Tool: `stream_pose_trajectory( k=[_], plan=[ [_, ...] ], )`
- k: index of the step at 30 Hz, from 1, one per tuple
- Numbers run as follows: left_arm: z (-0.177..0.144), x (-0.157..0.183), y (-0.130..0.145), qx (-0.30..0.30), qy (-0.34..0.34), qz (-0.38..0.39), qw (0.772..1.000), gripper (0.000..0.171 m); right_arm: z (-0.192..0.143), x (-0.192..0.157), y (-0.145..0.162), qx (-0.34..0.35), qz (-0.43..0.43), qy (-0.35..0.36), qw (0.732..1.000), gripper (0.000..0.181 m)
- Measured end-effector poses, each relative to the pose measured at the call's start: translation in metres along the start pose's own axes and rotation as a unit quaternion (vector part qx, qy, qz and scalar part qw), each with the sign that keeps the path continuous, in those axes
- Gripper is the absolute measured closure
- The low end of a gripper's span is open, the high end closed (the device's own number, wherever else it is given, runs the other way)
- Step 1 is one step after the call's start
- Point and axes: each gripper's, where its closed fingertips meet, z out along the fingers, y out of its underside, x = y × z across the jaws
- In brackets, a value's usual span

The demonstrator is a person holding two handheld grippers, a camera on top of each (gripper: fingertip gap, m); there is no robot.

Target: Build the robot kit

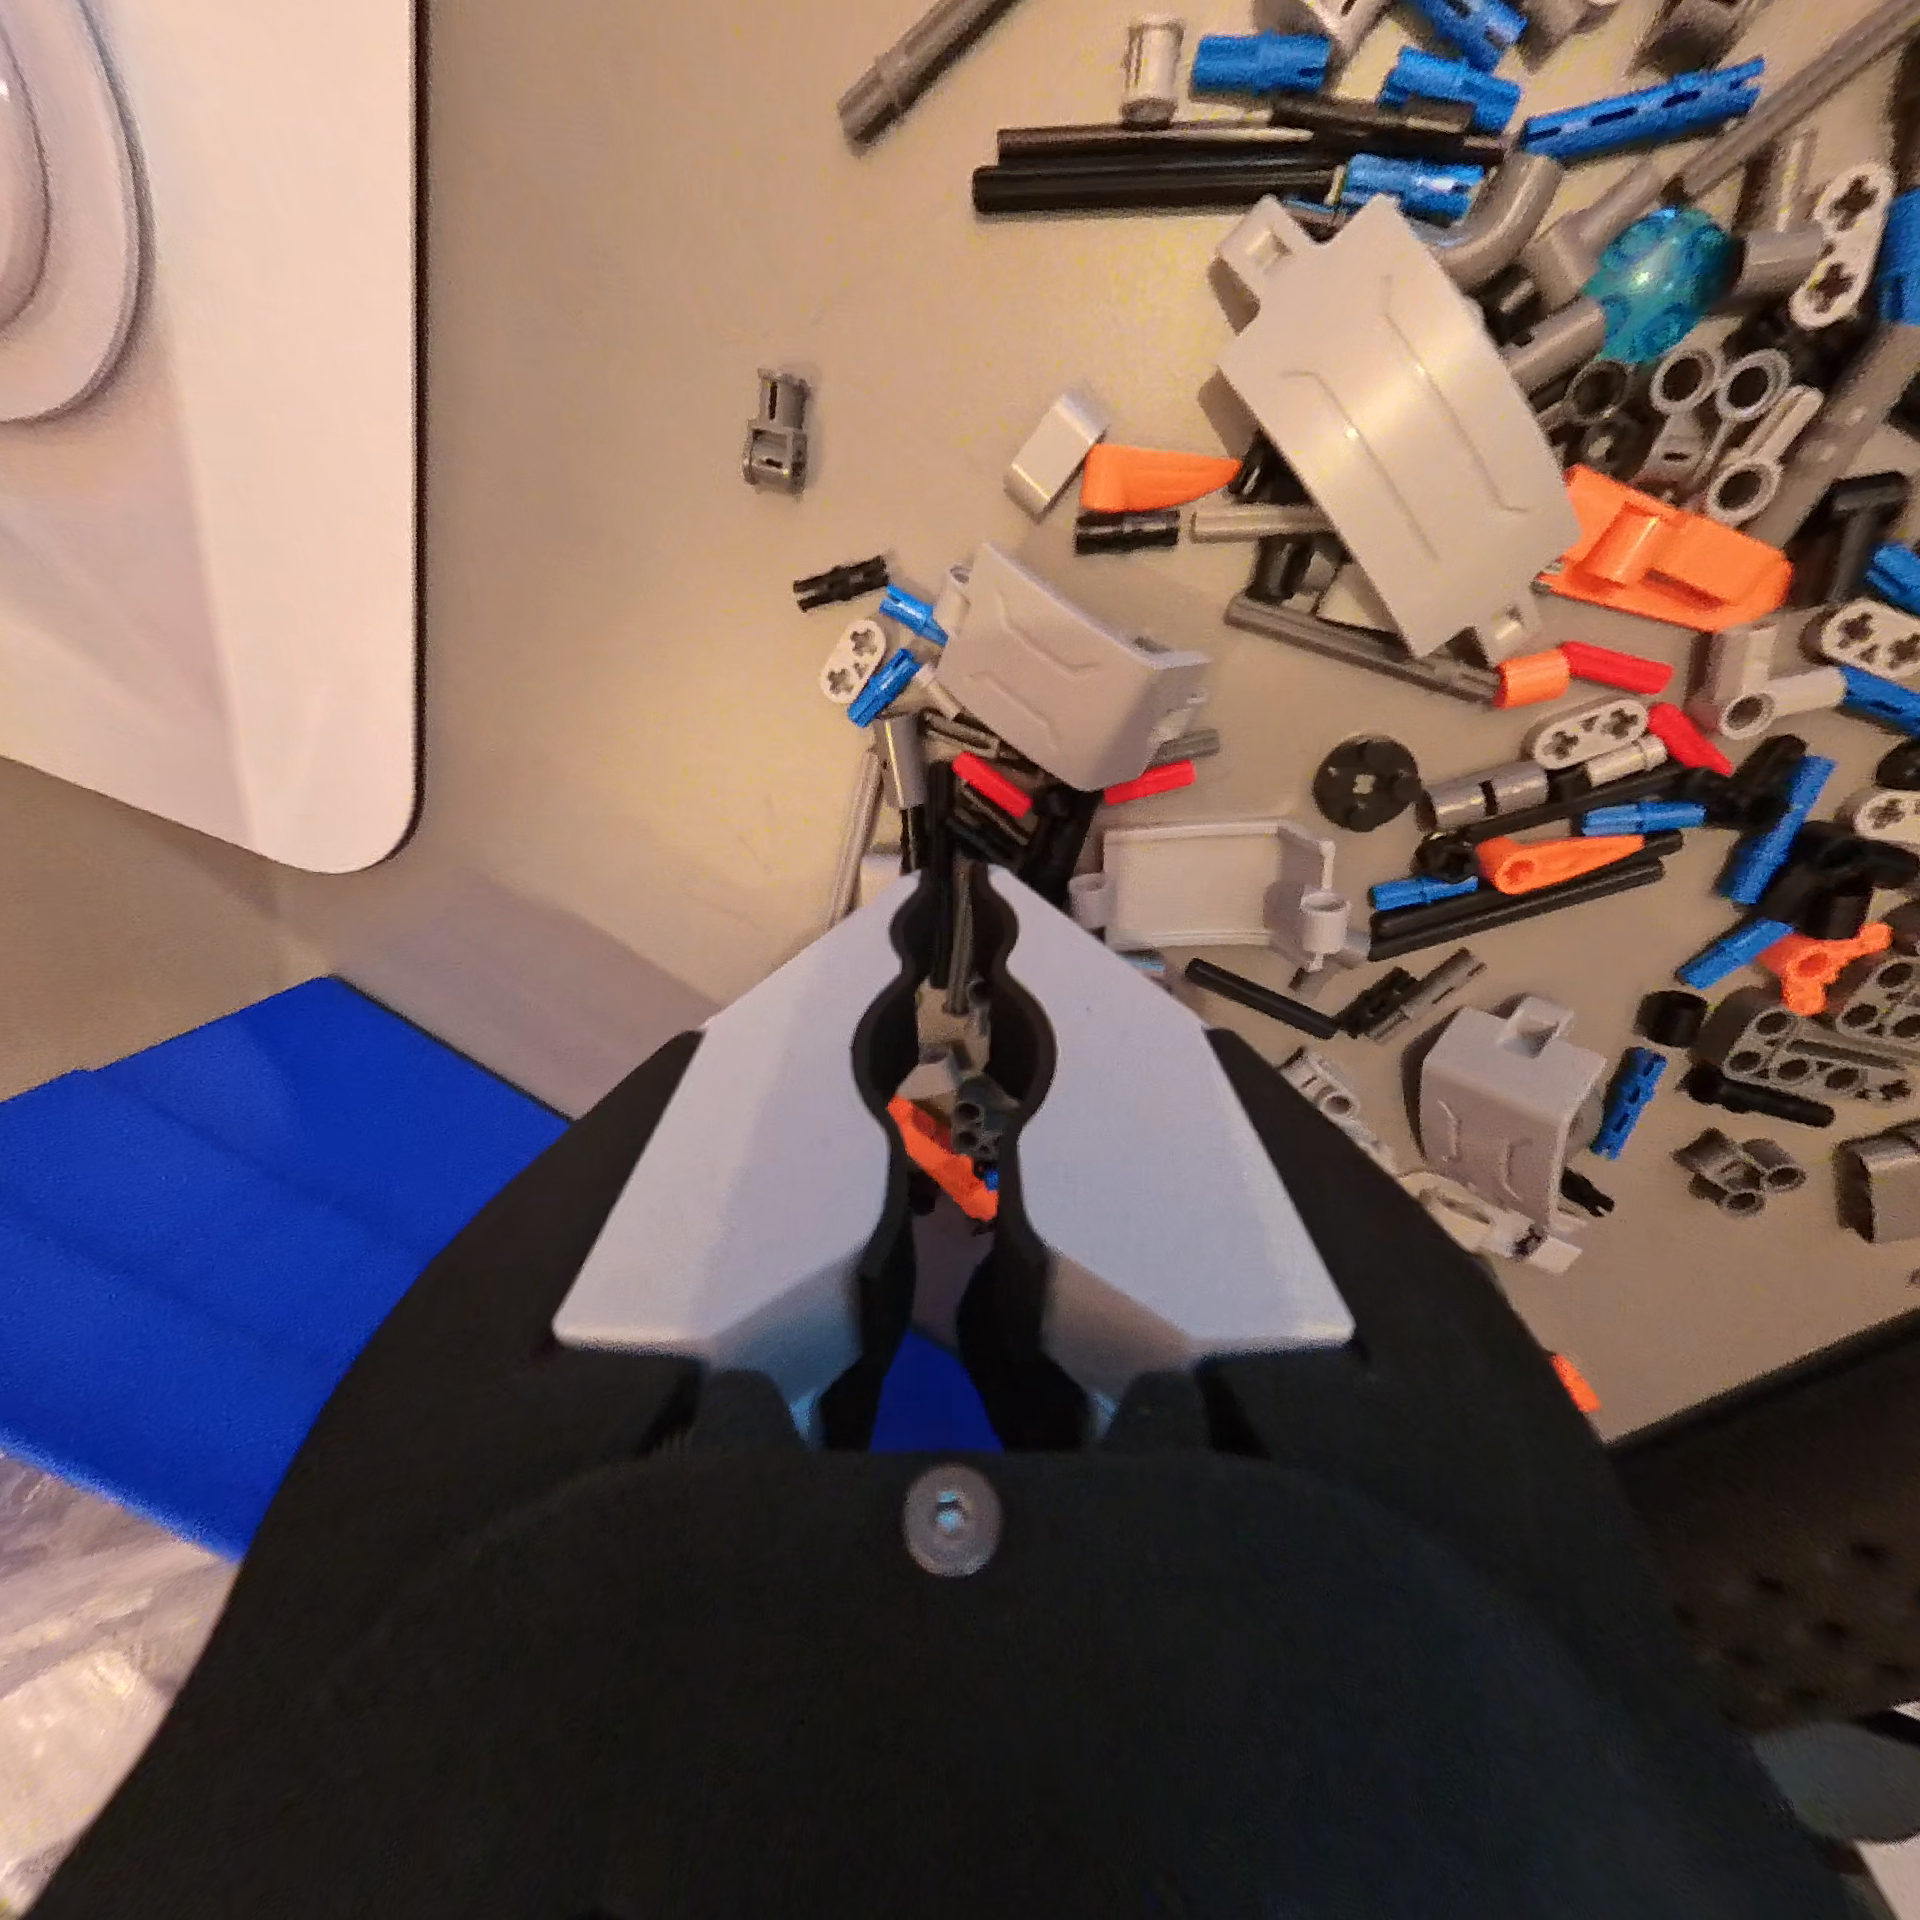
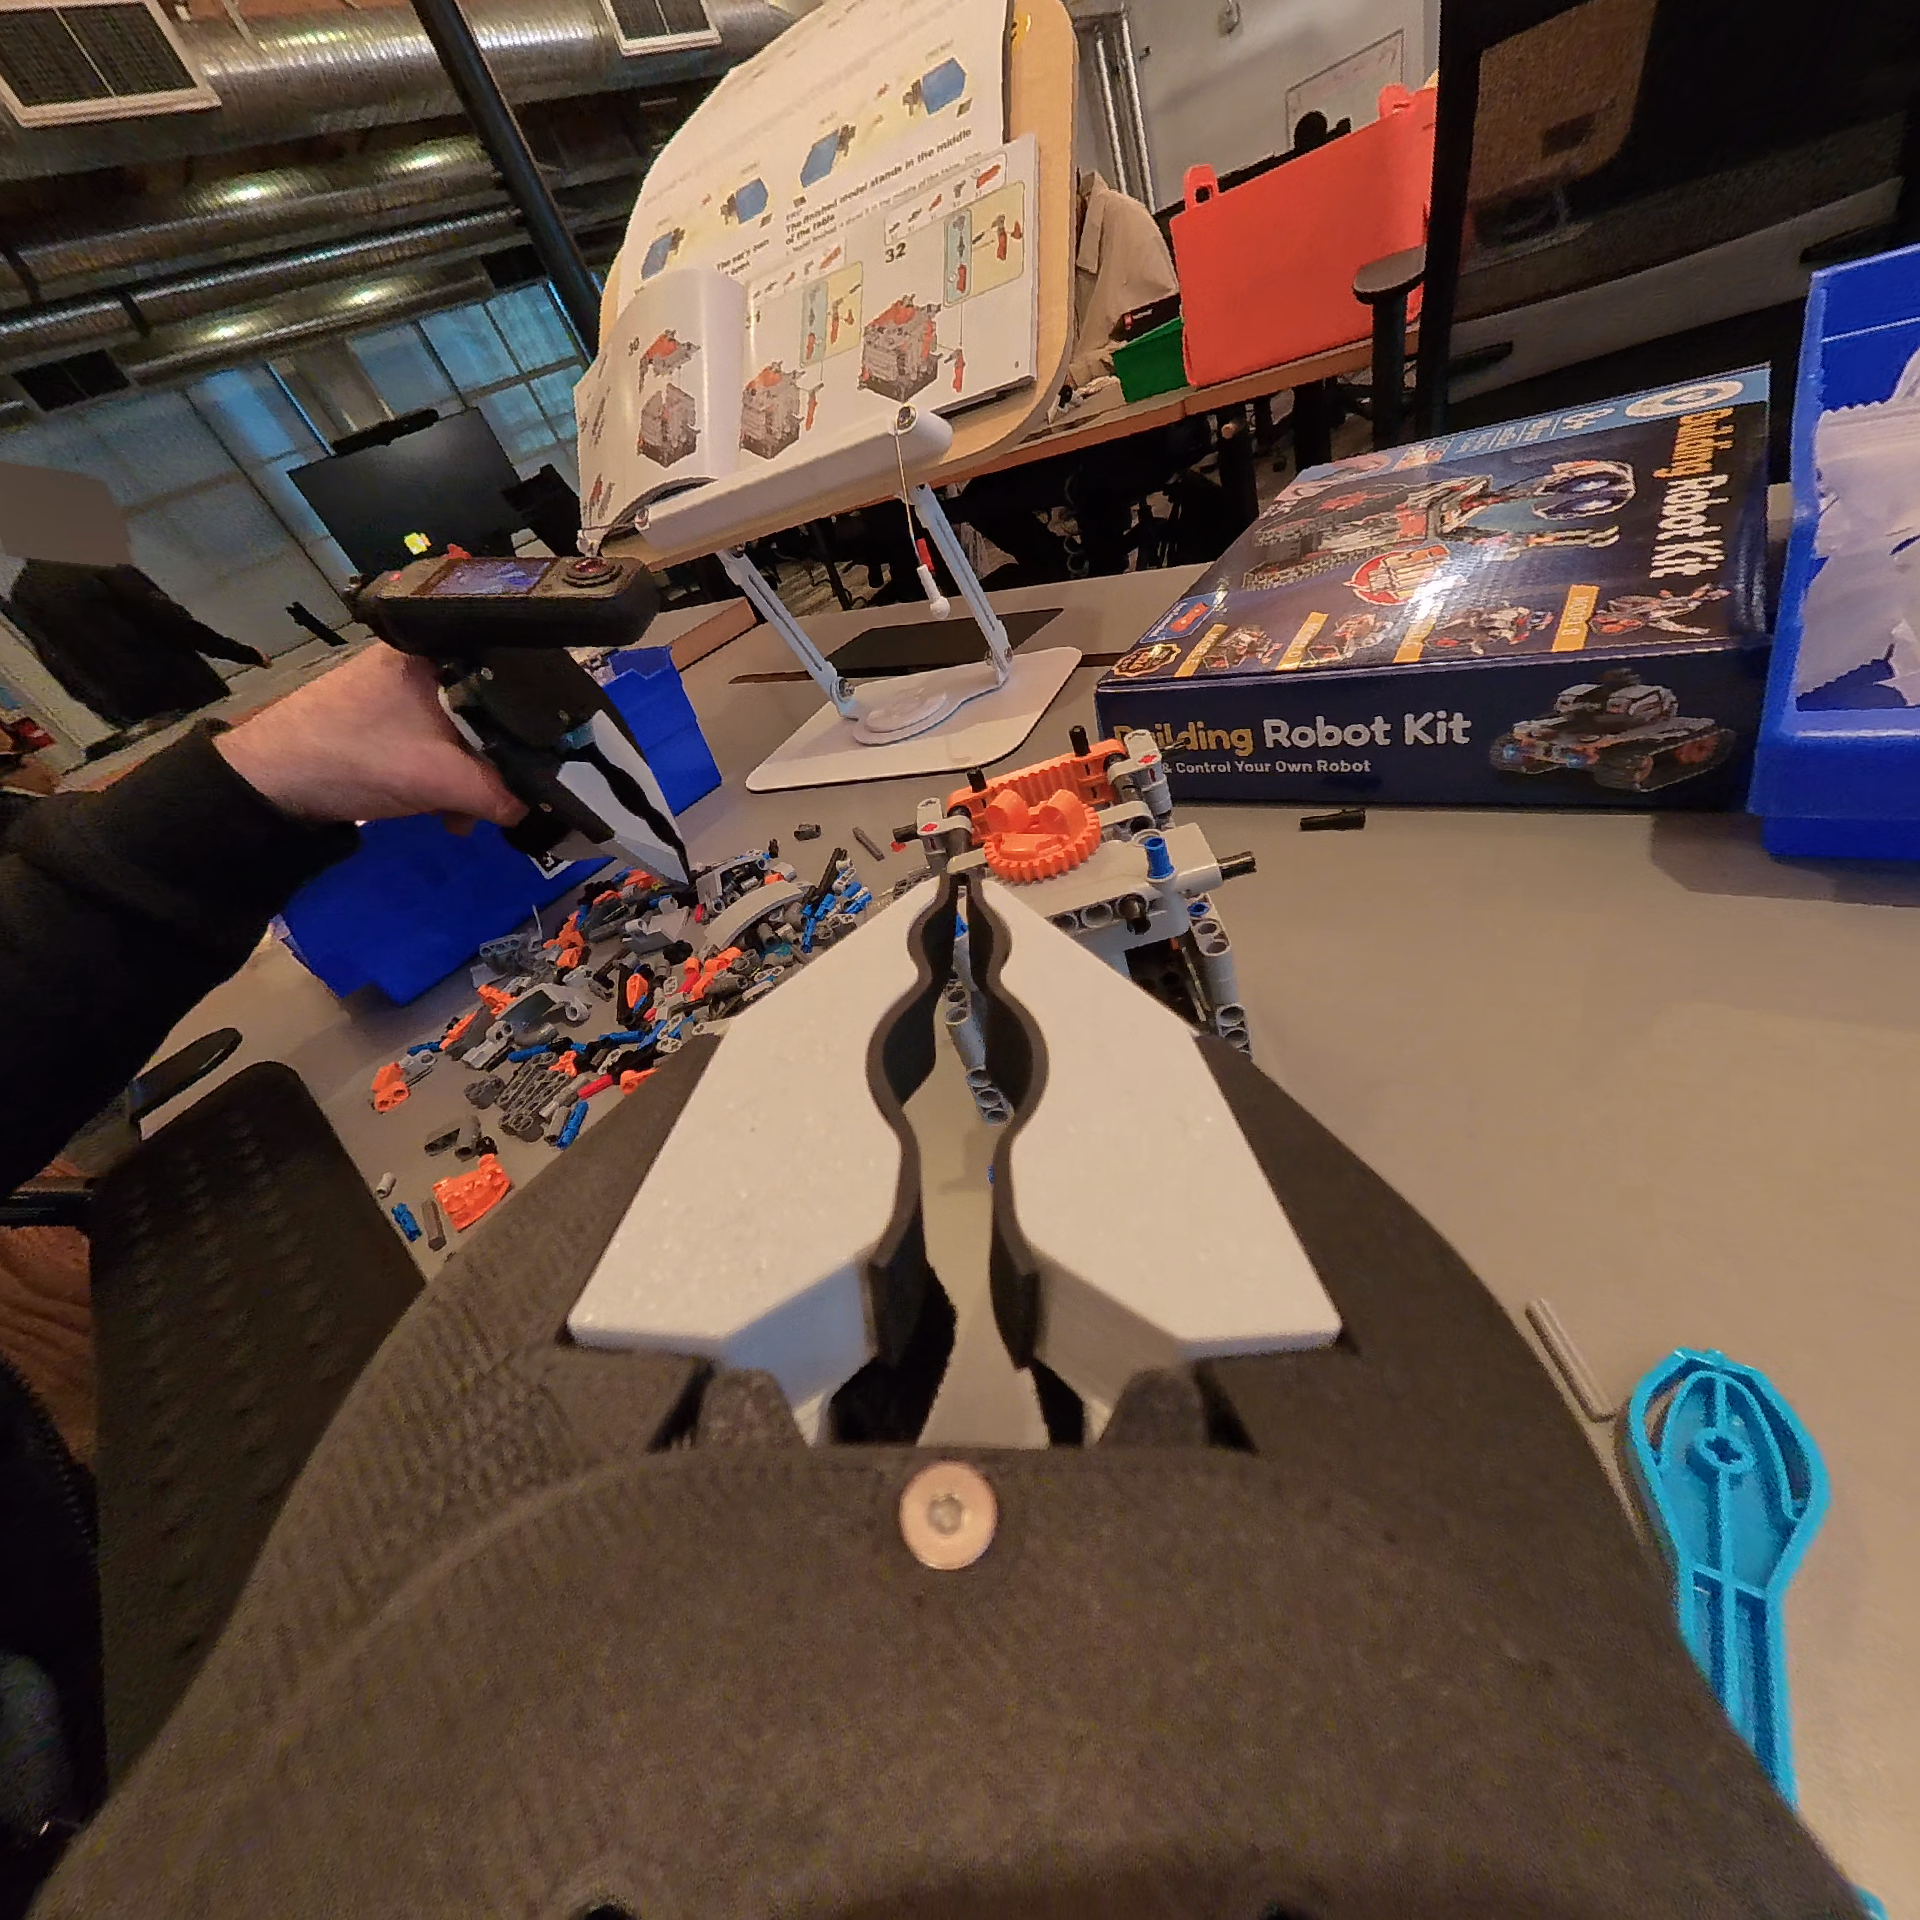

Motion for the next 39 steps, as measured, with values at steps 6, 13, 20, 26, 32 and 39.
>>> stream_pose_trajectory(
  k=[6, 13, 20, 26, 32, 39],
  plan=[
    [0.002, 0.005, -0.007, 0.021, 0.033, -0.022, 0.999, 0.166, -0.001, -0.001, -0.001, 0.003, 0.002, -0.004, 1.000, 0.181],
    [0.003, 0.010, -0.009, 0.032, 0.066, -0.039, 0.997, 0.170, -0.001, -0.001, -0.001, 0.003, 0.004, -0.007, 1.000, 0.181],
    [0.001, 0.012, -0.008, 0.051, 0.070, -0.040, 0.995, 0.171, 0.000, -0.001, 0.000, 0.002, 0.002, -0.007, 1.000, 0.181],
    [0.000, 0.017, -0.006, 0.064, 0.078, -0.045, 0.994, 0.171, 0.000, -0.001, 0.000, 0.000, 0.000, -0.006, 1.000, 0.181],
    [0.000, 0.020, -0.007, 0.058, 0.094, -0.053, 0.992, 0.158, 0.001, 0.000, 0.001, -0.003, 0.000, -0.003, 1.000, 0.181],
    [0.004, 0.018, -0.005, 0.053, 0.083, -0.044, 0.994, 0.171, 0.001, 0.000, 0.002, -0.004, -0.002, -0.003, 1.000, 0.181]
  ],
)
